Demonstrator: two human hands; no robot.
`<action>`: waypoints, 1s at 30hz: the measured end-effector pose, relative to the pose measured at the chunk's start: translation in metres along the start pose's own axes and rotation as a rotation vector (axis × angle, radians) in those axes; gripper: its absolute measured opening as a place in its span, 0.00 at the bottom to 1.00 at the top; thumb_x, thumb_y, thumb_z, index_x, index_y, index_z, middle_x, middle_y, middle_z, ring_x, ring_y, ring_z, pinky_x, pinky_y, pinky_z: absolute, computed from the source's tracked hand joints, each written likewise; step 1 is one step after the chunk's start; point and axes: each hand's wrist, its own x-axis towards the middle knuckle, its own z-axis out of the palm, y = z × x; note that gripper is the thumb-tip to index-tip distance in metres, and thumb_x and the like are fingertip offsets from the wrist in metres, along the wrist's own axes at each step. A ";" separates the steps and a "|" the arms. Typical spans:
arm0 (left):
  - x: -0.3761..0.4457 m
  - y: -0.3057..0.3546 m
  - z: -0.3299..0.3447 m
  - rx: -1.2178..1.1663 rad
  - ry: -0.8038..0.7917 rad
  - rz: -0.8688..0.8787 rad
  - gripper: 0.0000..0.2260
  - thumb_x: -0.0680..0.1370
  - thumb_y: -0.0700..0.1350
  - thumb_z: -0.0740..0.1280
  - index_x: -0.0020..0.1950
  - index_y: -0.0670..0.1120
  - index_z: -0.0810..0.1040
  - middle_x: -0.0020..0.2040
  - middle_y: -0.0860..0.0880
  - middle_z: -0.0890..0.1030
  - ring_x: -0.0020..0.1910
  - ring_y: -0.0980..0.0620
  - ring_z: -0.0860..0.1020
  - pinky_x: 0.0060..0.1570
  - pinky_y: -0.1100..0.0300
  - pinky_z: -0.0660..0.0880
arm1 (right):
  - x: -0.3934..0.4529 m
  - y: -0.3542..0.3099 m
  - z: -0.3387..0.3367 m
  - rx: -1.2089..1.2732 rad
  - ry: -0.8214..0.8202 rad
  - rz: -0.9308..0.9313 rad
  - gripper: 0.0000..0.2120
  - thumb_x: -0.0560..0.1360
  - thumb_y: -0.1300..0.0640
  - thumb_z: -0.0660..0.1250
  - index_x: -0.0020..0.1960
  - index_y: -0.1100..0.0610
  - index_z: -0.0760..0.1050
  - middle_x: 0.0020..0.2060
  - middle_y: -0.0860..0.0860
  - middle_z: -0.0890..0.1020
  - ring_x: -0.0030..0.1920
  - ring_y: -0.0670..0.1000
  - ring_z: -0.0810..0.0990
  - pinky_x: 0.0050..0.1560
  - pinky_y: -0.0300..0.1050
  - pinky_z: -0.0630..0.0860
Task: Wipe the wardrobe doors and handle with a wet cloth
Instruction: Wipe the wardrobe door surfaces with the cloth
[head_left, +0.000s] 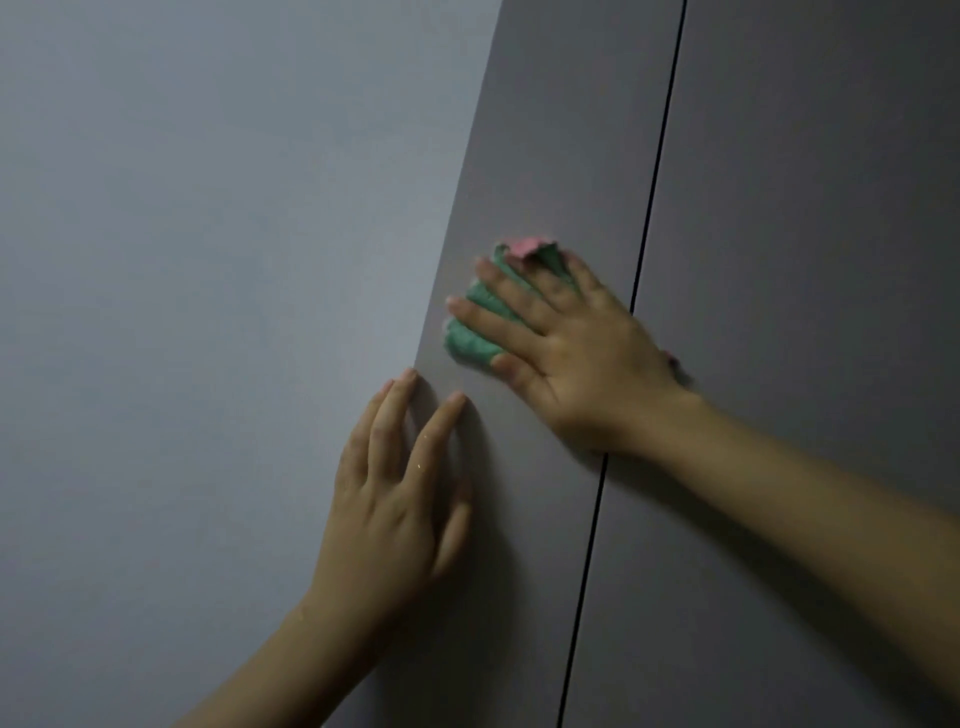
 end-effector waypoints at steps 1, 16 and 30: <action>-0.004 -0.001 0.000 -0.052 -0.016 -0.036 0.28 0.74 0.53 0.59 0.74 0.48 0.62 0.74 0.40 0.59 0.71 0.42 0.60 0.71 0.52 0.57 | -0.001 0.008 -0.001 -0.013 -0.004 0.007 0.24 0.81 0.44 0.46 0.76 0.46 0.56 0.76 0.51 0.59 0.76 0.53 0.54 0.75 0.54 0.47; -0.018 -0.003 0.001 -0.480 -0.087 -0.419 0.27 0.72 0.64 0.63 0.67 0.67 0.56 0.65 0.58 0.72 0.59 0.60 0.74 0.57 0.66 0.69 | -0.048 0.002 0.007 -0.001 0.047 0.197 0.23 0.81 0.45 0.47 0.76 0.46 0.56 0.75 0.52 0.61 0.75 0.56 0.58 0.73 0.56 0.48; -0.018 0.006 -0.003 -0.397 -0.072 -0.428 0.29 0.76 0.61 0.62 0.74 0.53 0.59 0.64 0.58 0.70 0.57 0.62 0.69 0.54 0.71 0.62 | -0.105 0.001 0.012 -0.008 0.070 0.456 0.24 0.81 0.47 0.47 0.77 0.49 0.55 0.75 0.54 0.60 0.75 0.58 0.58 0.73 0.56 0.48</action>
